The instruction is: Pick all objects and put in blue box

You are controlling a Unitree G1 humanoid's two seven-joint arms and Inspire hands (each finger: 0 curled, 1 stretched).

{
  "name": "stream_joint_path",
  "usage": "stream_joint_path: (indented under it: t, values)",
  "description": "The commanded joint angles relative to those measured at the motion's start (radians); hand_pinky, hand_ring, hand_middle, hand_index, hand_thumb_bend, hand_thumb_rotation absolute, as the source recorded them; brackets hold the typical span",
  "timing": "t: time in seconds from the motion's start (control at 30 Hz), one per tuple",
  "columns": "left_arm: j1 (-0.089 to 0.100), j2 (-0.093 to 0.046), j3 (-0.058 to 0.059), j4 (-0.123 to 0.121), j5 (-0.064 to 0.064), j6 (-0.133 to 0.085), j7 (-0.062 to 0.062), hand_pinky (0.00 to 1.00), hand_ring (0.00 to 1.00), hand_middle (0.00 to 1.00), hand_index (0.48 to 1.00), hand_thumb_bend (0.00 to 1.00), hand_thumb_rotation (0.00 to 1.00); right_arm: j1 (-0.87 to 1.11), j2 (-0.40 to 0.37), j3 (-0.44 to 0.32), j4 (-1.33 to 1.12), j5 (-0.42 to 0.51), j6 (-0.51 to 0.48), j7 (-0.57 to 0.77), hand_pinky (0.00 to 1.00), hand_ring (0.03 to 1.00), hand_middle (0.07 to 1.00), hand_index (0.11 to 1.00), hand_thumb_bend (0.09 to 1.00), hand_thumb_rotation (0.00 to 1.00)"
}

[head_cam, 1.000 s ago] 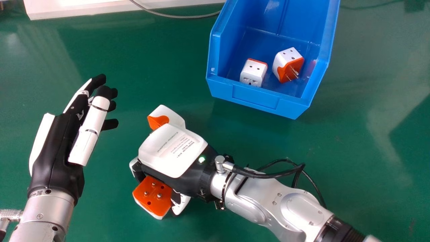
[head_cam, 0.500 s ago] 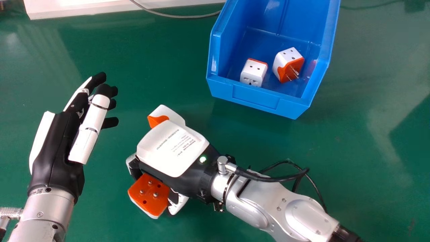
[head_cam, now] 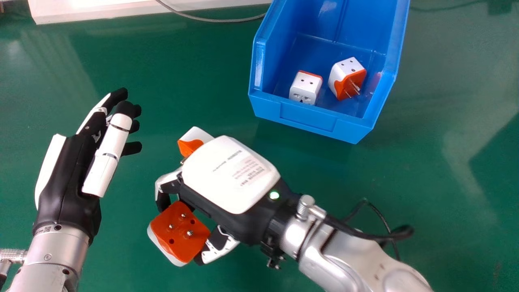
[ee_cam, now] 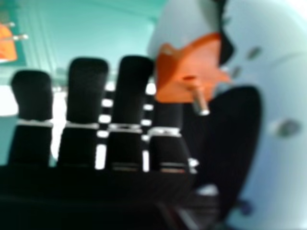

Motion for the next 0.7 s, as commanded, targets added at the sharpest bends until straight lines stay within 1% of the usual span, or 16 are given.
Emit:
stream_joint_path:
  t: [0.0,0.13,0.23,0.3,0.4,0.5,0.63,0.67]
  values:
    - [-0.007,0.011,0.007,-0.008,-0.001,-0.007,-0.003,0.78,0.86,0.87,0.904,0.46,0.88,0.027,-0.015,-0.036,-0.086,0.014,0.000,0.016,0.28,0.343,0.496,0.511,0.501,0.00]
    - [-0.013,0.013,0.011,0.002,-0.005,-0.007,-0.006,0.78,0.87,0.87,0.905,0.46,0.89,0.086,-0.041,-0.091,-0.163,0.065,-0.007,0.041,0.30,0.368,0.503,0.510,0.499,0.00]
    - [-0.016,0.015,0.013,0.007,-0.007,-0.008,-0.008,0.78,0.87,0.87,0.906,0.47,0.89,0.112,-0.041,-0.125,-0.195,0.092,0.003,0.055,0.31,0.378,0.503,0.502,0.499,0.00]
    - [-0.020,0.017,0.015,0.012,-0.008,-0.007,-0.010,0.78,0.87,0.87,0.906,0.47,0.89,0.120,-0.036,-0.146,-0.217,0.092,0.023,0.069,0.31,0.388,0.502,0.494,0.499,0.00]
    - [-0.026,0.019,0.019,0.026,-0.010,-0.013,-0.014,0.78,0.87,0.87,0.906,0.48,0.89,0.119,-0.033,-0.179,-0.246,0.098,0.035,0.082,0.32,0.406,0.506,0.498,0.498,0.00]
    - [-0.028,0.018,0.021,0.031,-0.011,-0.015,-0.017,0.78,0.87,0.87,0.906,0.48,0.89,0.113,-0.026,-0.216,-0.282,0.105,0.060,0.102,0.33,0.414,0.509,0.499,0.497,0.00]
    - [-0.037,0.019,0.026,0.047,-0.011,-0.019,-0.022,0.78,0.87,0.87,0.908,0.49,0.89,0.081,-0.014,-0.269,-0.296,0.102,0.081,0.101,0.33,0.425,0.516,0.510,0.495,0.00]
    - [-0.038,0.019,0.026,0.048,-0.011,-0.018,-0.023,0.78,0.87,0.87,0.908,0.49,0.89,0.067,-0.014,-0.285,-0.297,0.101,0.084,0.097,0.33,0.425,0.516,0.510,0.495,0.00]
